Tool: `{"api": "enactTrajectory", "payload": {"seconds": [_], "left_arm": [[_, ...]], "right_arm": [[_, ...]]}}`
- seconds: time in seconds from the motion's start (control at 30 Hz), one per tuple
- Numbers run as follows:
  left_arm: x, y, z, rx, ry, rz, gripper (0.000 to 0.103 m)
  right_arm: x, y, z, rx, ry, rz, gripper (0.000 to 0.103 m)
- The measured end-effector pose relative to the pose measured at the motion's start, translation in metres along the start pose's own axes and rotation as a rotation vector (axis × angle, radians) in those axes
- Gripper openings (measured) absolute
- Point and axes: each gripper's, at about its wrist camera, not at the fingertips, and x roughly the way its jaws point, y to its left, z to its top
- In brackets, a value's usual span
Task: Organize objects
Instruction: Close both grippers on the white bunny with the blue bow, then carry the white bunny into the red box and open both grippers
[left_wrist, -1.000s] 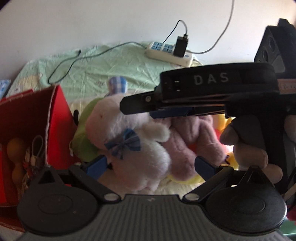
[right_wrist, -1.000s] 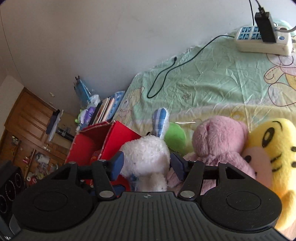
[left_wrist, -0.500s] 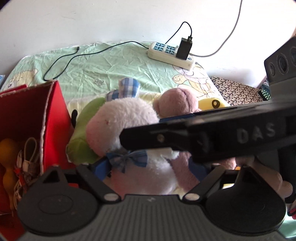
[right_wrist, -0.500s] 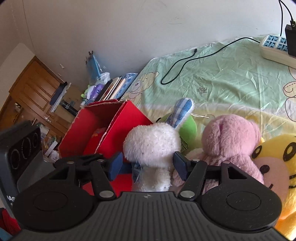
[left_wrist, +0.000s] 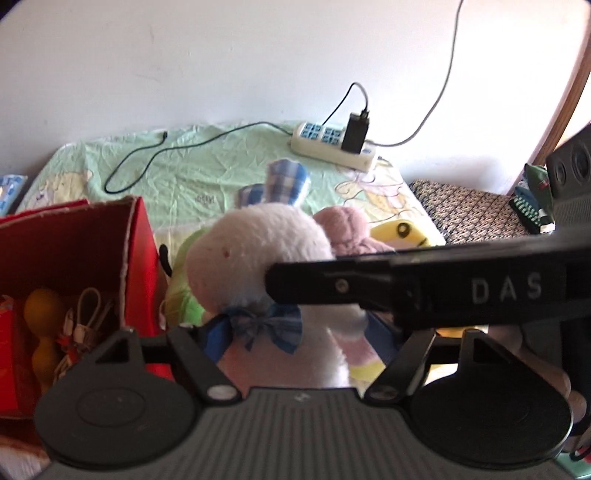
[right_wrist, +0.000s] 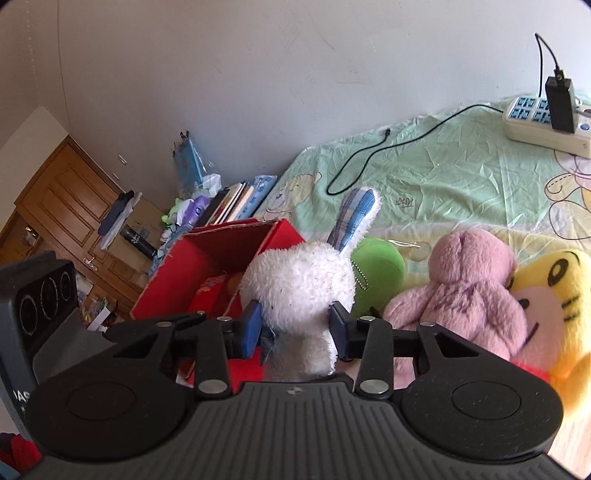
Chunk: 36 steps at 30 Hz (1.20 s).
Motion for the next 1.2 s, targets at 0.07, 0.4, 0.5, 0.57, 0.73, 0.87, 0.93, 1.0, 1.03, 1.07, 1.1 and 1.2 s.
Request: {"api": "enactTrajectory", "payload": {"seconds": [0.07,0.4,0.5,0.57,0.73,0.87,0.93,1.0,1.03,1.07,1.1,1.2], "left_arm": [[-0.007,-0.005,-0.003,0.004,-0.016,0.005,0.076],[-0.059,-0.017,-0.02,0.04,-0.126,0.118,0.076],[-0.075,-0.005,-0.022,0.039,-0.155,0.141,0.076],[-0.087,0.008,-0.021,0.033,-0.18,0.154,0.076],[-0.115,0.057,-0.017,0.003,-0.232,0.185,0.076],[-0.13,0.105,-0.016,-0.021,-0.234,0.199,0.076],[-0.133,0.131,-0.017,-0.034,-0.221,0.207,0.076],[-0.131,0.153,-0.019,-0.037,-0.206,0.222,0.076],[-0.13,0.164,-0.02,-0.038,-0.195,0.228,0.076],[-0.128,0.173,-0.02,-0.041,-0.185,0.231,0.076],[-0.125,0.185,-0.021,-0.046,-0.174,0.229,0.076],[-0.113,0.214,-0.023,-0.057,-0.132,0.223,0.075]], "right_arm": [[-0.009,0.008,-0.008,-0.004,-0.02,-0.005,0.043],[-0.017,0.047,-0.018,-0.058,-0.119,0.041,0.043],[-0.007,0.065,-0.012,-0.082,-0.129,0.057,0.043],[0.002,0.08,-0.008,-0.109,-0.139,0.065,0.043],[0.038,0.11,0.006,-0.119,-0.148,0.097,0.043],[0.08,0.131,0.01,-0.084,-0.131,0.113,0.043],[0.101,0.139,0.01,-0.054,-0.116,0.116,0.043],[0.121,0.146,0.007,-0.022,-0.101,0.12,0.043],[0.131,0.149,0.006,-0.01,-0.093,0.119,0.043],[0.14,0.151,0.005,0.005,-0.083,0.114,0.043],[0.149,0.152,0.005,0.019,-0.073,0.109,0.043],[0.174,0.153,0.003,0.073,-0.035,0.09,0.043]]}}
